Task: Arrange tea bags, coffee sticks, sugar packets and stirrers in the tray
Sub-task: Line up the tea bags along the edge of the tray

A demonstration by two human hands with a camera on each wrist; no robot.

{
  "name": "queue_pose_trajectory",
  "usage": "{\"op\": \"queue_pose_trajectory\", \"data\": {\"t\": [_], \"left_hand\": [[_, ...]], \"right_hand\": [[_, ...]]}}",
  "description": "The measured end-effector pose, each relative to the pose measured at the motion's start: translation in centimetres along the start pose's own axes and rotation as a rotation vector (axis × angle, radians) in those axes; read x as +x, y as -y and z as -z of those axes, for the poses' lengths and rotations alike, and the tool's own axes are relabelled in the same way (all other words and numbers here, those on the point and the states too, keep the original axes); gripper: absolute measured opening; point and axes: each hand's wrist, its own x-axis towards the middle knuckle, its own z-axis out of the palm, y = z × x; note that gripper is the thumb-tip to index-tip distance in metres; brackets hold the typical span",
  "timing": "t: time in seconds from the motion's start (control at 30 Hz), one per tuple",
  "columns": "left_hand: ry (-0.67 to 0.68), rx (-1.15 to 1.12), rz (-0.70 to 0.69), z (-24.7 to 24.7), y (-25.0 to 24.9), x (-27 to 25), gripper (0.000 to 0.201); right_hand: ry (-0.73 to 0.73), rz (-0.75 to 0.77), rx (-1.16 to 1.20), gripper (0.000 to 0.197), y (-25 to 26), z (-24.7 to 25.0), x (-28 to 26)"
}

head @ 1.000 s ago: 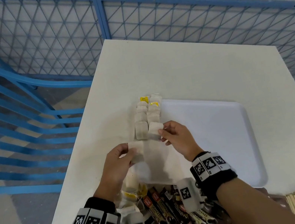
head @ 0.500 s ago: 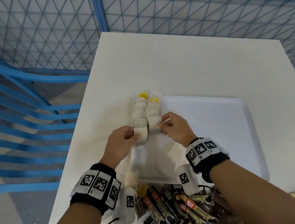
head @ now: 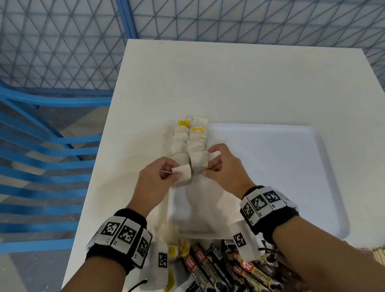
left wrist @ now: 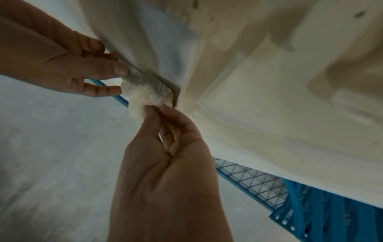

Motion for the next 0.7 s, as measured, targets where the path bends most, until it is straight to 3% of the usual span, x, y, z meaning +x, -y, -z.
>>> {"op": "queue_pose_trajectory", "data": {"t": [0.13, 0.23, 0.33, 0.53, 0.7], "left_hand": [[-0.005, 0.021, -0.029, -0.1, -0.2, 0.2, 0.026], [-0.076, 0.156, -0.092, 0.1, -0.2, 0.0, 0.044], [-0.137, 0.242, -0.147, 0.4, 0.0, -0.7, 0.029], [0.074, 0.585, -0.378, -0.9, 0.3, -1.9, 0.001], [0.014, 0.683, -0.412, -1.3, 0.6, -1.4, 0.009]], "right_hand": [[0.000, 0.006, 0.000, 0.051, 0.0, 0.1, 0.0], [0.002, 0.005, 0.004, 0.053, 0.0, 0.1, 0.0], [-0.010, 0.001, -0.007, 0.053, -0.1, 0.1, 0.1], [-0.031, -0.011, -0.037, 0.054, 0.0, -0.2, 0.3], [-0.039, -0.013, -0.059, 0.054, -0.1, -0.4, 0.3]]}}
